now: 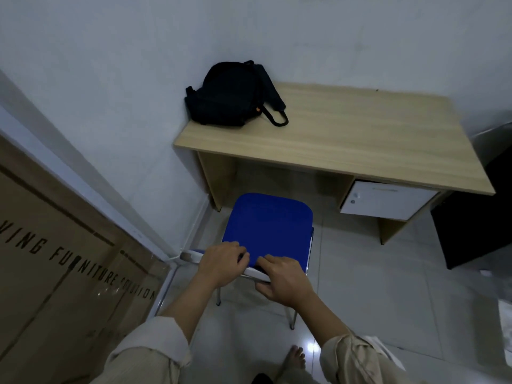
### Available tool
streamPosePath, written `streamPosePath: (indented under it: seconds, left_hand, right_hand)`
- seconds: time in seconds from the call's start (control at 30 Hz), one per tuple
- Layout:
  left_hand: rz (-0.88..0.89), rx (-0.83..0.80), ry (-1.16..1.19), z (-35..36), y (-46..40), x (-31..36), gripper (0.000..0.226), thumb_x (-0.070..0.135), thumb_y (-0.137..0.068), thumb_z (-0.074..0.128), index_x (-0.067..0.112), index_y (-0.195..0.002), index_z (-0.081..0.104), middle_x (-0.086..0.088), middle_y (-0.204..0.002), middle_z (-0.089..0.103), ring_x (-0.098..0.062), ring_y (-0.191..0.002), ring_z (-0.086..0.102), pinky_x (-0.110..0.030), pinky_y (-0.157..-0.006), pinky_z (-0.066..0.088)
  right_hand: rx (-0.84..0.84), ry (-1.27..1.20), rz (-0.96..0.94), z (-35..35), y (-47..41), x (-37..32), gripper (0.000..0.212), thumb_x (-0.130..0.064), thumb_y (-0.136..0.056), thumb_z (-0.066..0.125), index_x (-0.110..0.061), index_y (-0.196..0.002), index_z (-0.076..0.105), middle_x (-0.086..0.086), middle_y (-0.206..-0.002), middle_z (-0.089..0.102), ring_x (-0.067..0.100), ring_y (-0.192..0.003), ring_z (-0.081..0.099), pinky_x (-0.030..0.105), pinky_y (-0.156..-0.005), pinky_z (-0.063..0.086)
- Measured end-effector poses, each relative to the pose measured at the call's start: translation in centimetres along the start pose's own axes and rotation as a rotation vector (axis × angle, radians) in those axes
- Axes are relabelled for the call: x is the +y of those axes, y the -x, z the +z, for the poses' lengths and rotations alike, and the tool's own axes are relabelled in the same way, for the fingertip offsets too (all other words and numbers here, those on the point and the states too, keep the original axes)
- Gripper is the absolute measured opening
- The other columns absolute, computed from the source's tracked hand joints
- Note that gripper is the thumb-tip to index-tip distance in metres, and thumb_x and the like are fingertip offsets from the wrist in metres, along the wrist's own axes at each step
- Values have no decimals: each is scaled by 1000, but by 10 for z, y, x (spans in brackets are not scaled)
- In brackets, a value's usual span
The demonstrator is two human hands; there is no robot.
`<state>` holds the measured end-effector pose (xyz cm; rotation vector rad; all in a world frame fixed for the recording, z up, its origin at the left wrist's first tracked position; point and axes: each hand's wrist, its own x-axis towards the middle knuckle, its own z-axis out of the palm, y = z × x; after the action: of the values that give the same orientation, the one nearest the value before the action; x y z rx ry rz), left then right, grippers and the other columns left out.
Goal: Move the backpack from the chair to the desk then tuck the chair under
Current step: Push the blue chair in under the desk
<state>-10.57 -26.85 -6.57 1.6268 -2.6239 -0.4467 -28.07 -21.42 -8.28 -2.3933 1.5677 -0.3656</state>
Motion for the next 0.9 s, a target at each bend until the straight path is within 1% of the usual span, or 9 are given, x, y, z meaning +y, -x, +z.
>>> streamPosePath:
  seconds: [0.1, 0.2, 0.27, 0.5, 0.6, 0.73, 0.8, 0.9]
  left_hand:
    - [3, 1, 18, -5, -36, 1, 30, 37, -92, 36, 20, -68, 44, 0, -71, 50, -21, -70, 53, -39, -65, 45]
    - [-14, 18, 14, -8, -67, 2, 35, 38, -92, 35, 16, -73, 54, -3, -76, 57, -21, -70, 54, -39, -66, 45]
    - [-14, 44, 1, -9, -87, 2, 36, 40, -91, 34, 17, -77, 58, -3, -78, 60, -20, -69, 54, -38, -65, 45]
    - [12, 101, -22, -10, -140, -4, 37, 42, -90, 31, 20, -78, 58, 1, -73, 60, -15, -62, 50, -34, -58, 43]
    - [35, 101, -28, -16, -160, -13, 36, 41, -90, 32, 19, -76, 57, -1, -72, 60, -17, -62, 53, -34, -57, 41]
    - [68, 100, -56, -27, -193, -27, 35, 39, -91, 35, 18, -77, 58, -3, -74, 62, -20, -64, 55, -31, -55, 33]
    - [75, 89, -50, -31, -212, -31, 36, 40, -91, 34, 18, -76, 58, -3, -75, 61, -21, -65, 56, -32, -55, 33]
    - [91, 84, -51, -38, -249, -32, 39, 41, -92, 32, 18, -76, 59, -3, -75, 61, -22, -65, 56, -33, -54, 33]
  right_hand:
    - [-15, -5, -1, -9, -25, 28, 26, -41, -80, 51, -18, -91, 56, 2, -73, 60, 20, -57, 53, 33, -54, 45]
    - [-11, -4, -13, -17, -47, 53, 24, -40, -79, 53, -18, -90, 57, 1, -72, 60, 19, -55, 52, 32, -52, 45]
    - [-16, 8, -16, -22, -60, 68, 23, -40, -79, 53, -18, -88, 57, 1, -72, 60, 19, -55, 51, 33, -51, 46]
    - [-34, 27, 2, -33, -99, 107, 22, -40, -78, 54, -19, -85, 54, 0, -69, 58, 18, -53, 48, 36, -51, 48]
    - [-17, 20, 11, -35, -118, 114, 21, -39, -78, 56, -19, -83, 53, 0, -67, 57, 17, -51, 46, 32, -48, 43]
    - [-15, 27, 28, -38, -148, 124, 21, -38, -78, 58, -19, -83, 54, 1, -68, 58, 18, -51, 46, 28, -49, 35]
    - [-9, 36, 46, -42, -163, 134, 21, -38, -77, 59, -18, -82, 54, 1, -68, 58, 19, -50, 45, 27, -50, 30]
    - [5, 55, 84, -54, -189, 156, 25, -42, -73, 52, -17, -79, 54, 2, -64, 58, 21, -49, 45, 27, -51, 27]
